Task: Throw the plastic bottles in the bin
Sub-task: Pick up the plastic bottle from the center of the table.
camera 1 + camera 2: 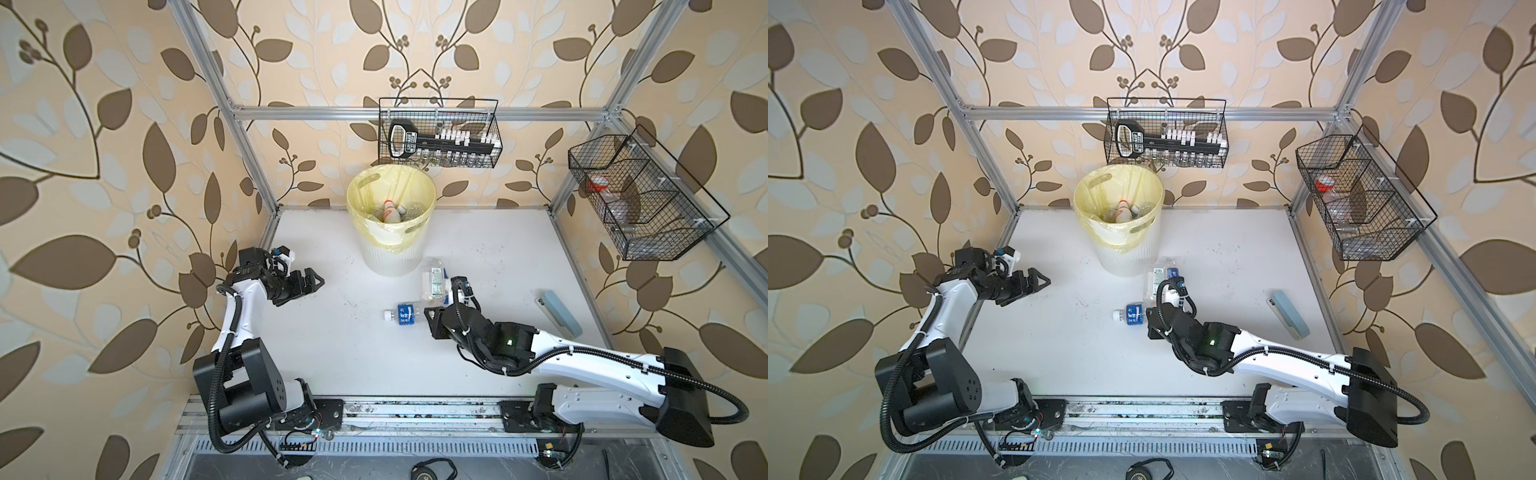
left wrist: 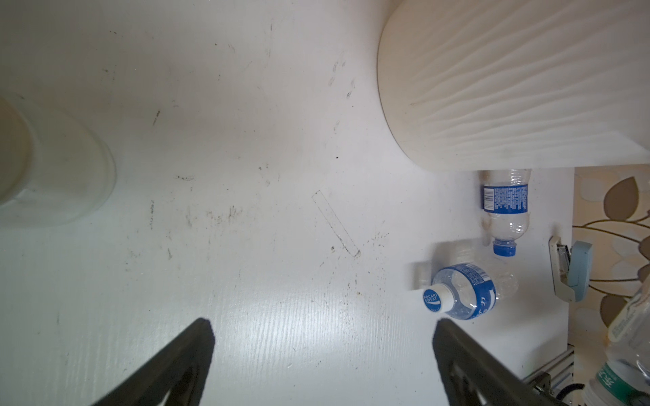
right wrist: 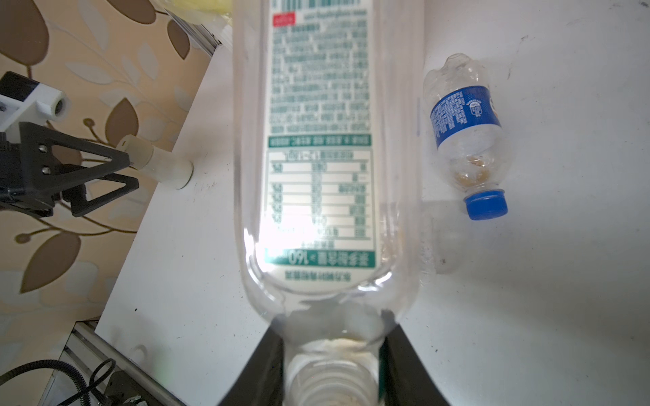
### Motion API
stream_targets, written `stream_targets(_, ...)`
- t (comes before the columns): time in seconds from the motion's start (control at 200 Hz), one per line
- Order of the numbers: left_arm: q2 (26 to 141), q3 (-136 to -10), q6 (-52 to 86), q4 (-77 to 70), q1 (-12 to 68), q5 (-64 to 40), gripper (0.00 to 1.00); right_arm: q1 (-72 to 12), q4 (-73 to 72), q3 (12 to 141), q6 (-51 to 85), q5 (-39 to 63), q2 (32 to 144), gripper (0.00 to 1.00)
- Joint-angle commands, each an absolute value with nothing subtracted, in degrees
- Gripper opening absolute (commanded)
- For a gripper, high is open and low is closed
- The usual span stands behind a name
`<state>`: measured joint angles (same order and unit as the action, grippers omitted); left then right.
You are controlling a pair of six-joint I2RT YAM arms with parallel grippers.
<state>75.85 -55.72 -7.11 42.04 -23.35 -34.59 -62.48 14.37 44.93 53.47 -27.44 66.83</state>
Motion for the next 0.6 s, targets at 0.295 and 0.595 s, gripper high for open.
stream_targets(0.295, 75.7, -58.4, -7.6, 43.1, -24.2, -37.1, 0.99, -62.5, 18.5, 50.7, 48.3, -31.5, 61.6, 0.29)
stream_targets(0.595, 75.8, -58.4, -7.6, 43.2, -24.4, -37.2, 0.99, -55.6, 19.3, 58.5, 42.1, -24.9, 60.2, 0.29)
